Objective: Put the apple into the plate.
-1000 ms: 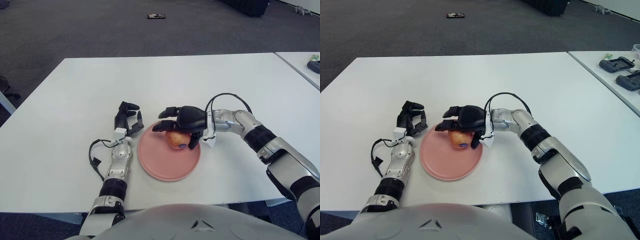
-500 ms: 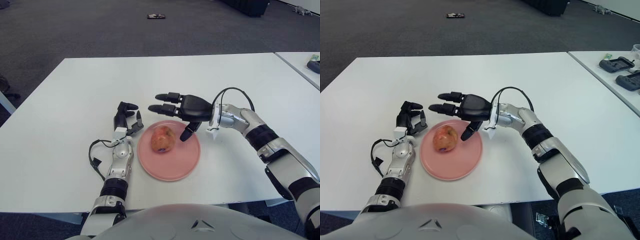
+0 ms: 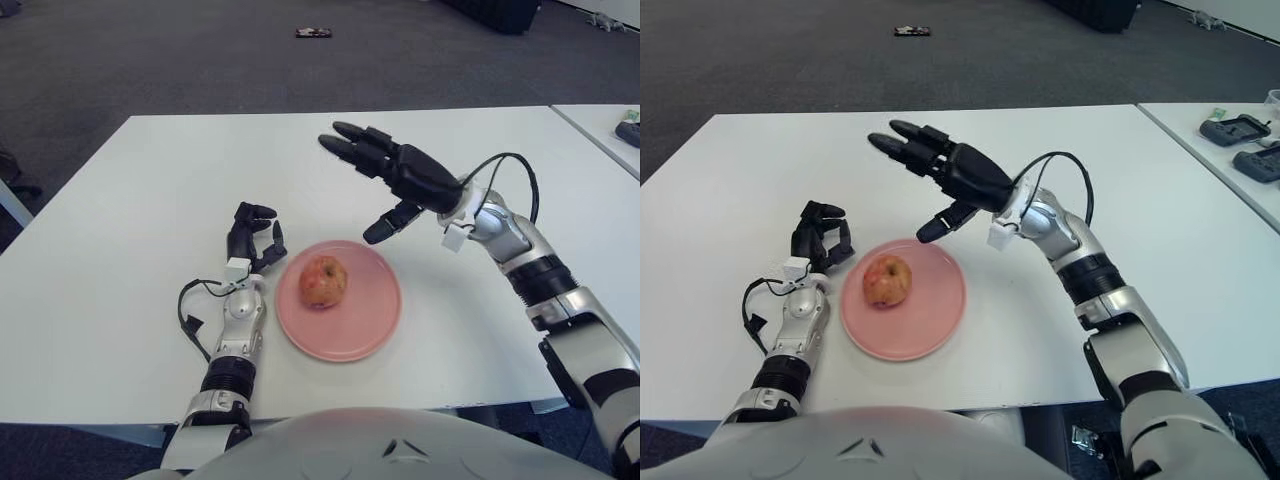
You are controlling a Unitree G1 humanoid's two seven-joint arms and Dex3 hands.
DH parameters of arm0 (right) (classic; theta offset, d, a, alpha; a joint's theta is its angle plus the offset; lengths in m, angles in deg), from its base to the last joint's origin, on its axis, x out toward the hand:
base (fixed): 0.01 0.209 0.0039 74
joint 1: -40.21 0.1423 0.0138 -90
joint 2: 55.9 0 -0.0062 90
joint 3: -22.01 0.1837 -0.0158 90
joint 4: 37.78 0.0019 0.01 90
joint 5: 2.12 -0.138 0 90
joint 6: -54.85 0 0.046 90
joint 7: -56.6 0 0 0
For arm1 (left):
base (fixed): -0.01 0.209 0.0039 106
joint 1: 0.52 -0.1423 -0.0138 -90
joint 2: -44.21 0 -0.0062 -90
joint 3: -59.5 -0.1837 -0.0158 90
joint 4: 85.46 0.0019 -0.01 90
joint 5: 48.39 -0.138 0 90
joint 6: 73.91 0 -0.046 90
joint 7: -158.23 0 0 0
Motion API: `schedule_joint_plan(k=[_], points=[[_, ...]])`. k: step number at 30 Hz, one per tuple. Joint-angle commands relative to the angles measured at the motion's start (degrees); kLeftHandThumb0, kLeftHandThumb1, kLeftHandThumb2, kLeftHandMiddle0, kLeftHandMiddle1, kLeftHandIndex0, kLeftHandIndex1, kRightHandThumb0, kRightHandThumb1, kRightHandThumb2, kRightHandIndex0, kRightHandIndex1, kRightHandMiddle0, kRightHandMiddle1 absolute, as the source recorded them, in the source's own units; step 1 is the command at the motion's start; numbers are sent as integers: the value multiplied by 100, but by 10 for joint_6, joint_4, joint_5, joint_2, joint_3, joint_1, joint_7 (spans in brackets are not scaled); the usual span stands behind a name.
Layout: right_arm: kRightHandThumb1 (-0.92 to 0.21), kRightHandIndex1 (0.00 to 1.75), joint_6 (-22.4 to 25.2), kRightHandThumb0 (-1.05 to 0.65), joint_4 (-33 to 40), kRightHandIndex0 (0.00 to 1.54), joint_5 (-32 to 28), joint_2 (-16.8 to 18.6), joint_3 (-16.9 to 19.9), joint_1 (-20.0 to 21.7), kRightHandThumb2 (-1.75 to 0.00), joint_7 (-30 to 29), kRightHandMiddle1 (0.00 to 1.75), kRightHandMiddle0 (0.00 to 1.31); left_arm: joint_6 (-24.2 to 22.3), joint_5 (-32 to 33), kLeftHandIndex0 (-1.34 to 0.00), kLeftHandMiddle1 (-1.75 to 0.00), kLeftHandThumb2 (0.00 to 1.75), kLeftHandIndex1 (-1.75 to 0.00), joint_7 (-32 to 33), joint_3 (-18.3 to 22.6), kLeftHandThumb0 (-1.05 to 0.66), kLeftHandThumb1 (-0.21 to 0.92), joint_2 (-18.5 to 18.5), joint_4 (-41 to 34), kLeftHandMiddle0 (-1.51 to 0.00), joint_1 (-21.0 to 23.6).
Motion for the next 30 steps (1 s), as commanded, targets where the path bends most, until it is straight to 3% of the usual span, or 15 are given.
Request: schedule_joint_plan(k=[1, 5, 9, 13, 16, 18, 19, 20, 24, 27, 30], points=[[-90, 0, 18, -105, -10, 0, -66, 22, 45, -70, -51, -16, 0, 0, 15, 0, -50, -175, 116, -175, -15, -2, -44, 46, -4, 31, -81, -19], [-91, 0, 72, -105, 21, 0, -81, 67, 92, -119, -54, -58, 0, 0, 20, 10, -50, -175, 115, -175, -33, -2, -44, 46, -8, 34, -83, -18], [-92, 0, 98, -105, 23, 0, -60, 99, 129, -127, -56, -101, 0, 0, 18, 18, -49, -175, 114, -175, -47, -2, -43, 47, -9, 32, -83, -18], [-92, 0, 90, -105, -35, 0, -69, 124, 167, -107, -62, -141, 0, 0, 9, 17, -49, -175, 114, -175, -48, -1, -43, 47, -10, 28, -83, -20], [-92, 1, 84, -100, -49, 1, -87, 154, 184, -121, -70, -161, 1, 1, 1, 12, -49, -175, 114, -175, -44, -1, -43, 47, -10, 24, -82, -21], [-92, 15, 90, -93, -48, 1, -92, 176, 196, -138, -71, -180, 26, 1, -3, 8, -49, -175, 114, -175, -40, -2, -43, 47, -10, 22, -82, -21], [-87, 40, 94, -83, -47, 1, -94, 187, 202, -147, -79, -191, 59, 0, -6, 6, -49, -175, 114, -175, -38, -2, -43, 47, -11, 21, -83, -22], [-84, 56, 97, -76, -48, 1, -93, 199, 207, -158, -86, -202, 81, 0, -8, 5, -49, -175, 114, -175, -37, -2, -43, 46, -11, 20, -83, -22], [-74, 99, 136, -60, -54, 1, -123, 244, 232, -169, -107, -233, 133, 0, -12, -2, -50, -175, 115, -175, -31, -3, -43, 46, -10, 15, -84, -23], [-84, 118, 171, -43, -62, 23, -156, 269, 252, -161, -73, -241, 161, 14, -13, -4, -50, -175, 115, -175, -29, -3, -44, 46, -9, 13, -85, -24], [-87, 126, 179, -38, -111, 37, -175, 274, 270, -138, -63, -235, 170, 19, -13, -6, -50, -175, 116, -175, -28, -4, -44, 45, -9, 12, -85, -24]])
